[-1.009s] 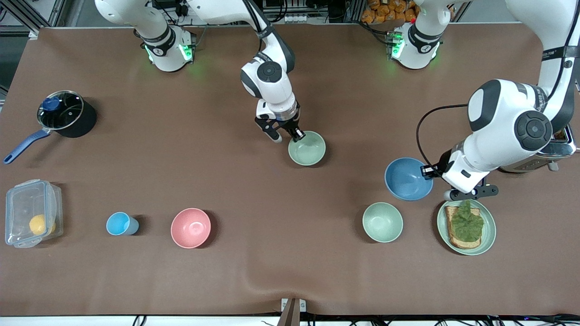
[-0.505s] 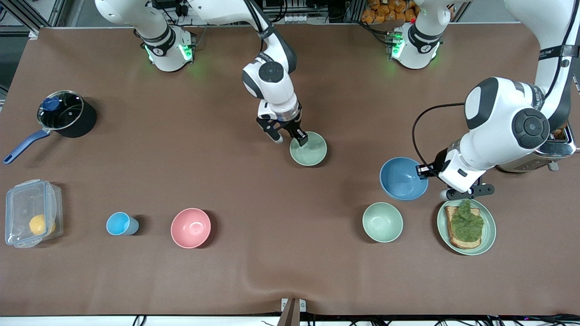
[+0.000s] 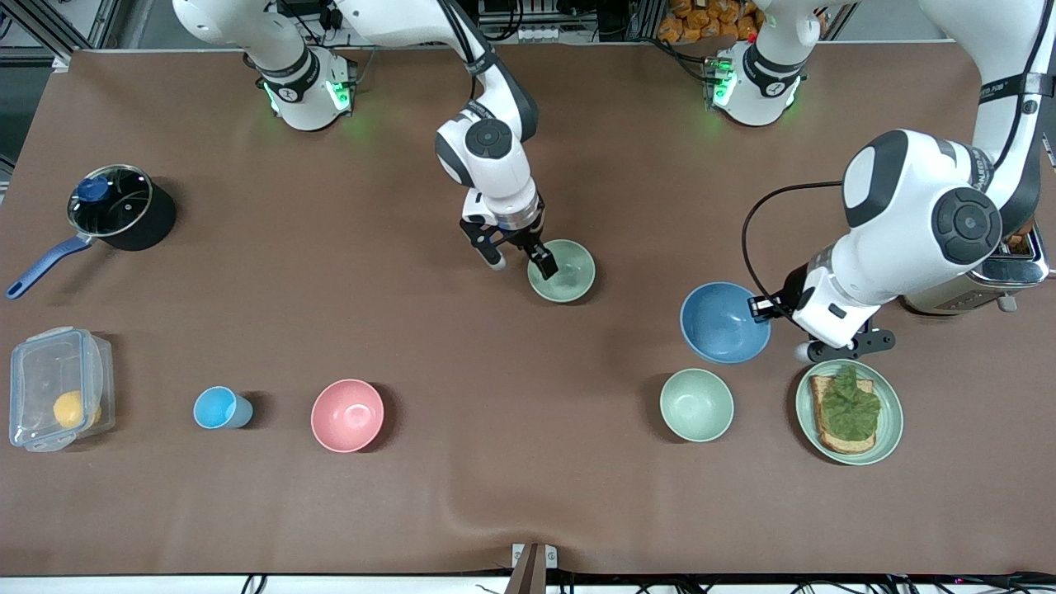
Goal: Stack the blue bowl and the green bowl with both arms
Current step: 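Lift the blue bowl with the left gripper and carry it toward the green bowl, then position the blue bowl above the green bowl with the left gripper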
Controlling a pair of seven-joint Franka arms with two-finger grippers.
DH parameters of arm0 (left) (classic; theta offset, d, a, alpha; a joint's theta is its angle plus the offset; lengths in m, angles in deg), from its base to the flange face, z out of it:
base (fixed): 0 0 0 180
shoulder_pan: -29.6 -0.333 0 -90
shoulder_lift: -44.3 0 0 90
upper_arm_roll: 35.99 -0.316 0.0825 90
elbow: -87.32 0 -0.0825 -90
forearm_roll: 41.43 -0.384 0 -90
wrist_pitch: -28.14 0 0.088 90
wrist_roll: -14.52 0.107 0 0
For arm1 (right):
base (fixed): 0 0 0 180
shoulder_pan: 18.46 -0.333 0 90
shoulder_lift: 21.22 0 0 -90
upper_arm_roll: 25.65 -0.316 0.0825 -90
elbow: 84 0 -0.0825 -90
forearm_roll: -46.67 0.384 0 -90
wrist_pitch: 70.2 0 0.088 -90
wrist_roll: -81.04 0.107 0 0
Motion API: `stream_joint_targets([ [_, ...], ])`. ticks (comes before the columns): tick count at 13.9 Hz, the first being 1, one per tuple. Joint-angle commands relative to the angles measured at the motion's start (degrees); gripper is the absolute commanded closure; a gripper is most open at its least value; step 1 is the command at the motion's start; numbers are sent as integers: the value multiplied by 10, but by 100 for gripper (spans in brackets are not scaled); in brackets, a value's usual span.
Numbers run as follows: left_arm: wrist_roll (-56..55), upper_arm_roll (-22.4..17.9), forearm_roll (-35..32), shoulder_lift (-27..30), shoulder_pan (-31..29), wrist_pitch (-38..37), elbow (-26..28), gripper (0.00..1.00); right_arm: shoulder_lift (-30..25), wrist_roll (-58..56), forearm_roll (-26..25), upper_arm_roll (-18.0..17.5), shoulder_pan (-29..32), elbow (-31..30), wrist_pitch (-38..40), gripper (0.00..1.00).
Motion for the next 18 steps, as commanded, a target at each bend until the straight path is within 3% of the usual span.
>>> stream_joint_targets([
  [1, -27, 0, 14, 0, 22, -25, -20, 100, -14, 8, 35, -8, 36, 14, 35, 0],
  [6, -91, -1, 13, -7, 56, -31, -34, 100, -8, 1, 193, -11, 71, 15, 41, 0],
  [11, -140, -1, 13, -13, 89, -31, -28, 100, 12, -68, 310, -12, 85, 7, 38, 0],
  [18, -202, 0, 14, -20, 123, -25, 5, 100, 15, -100, 369, -12, 93, -13, 41, 0],
])
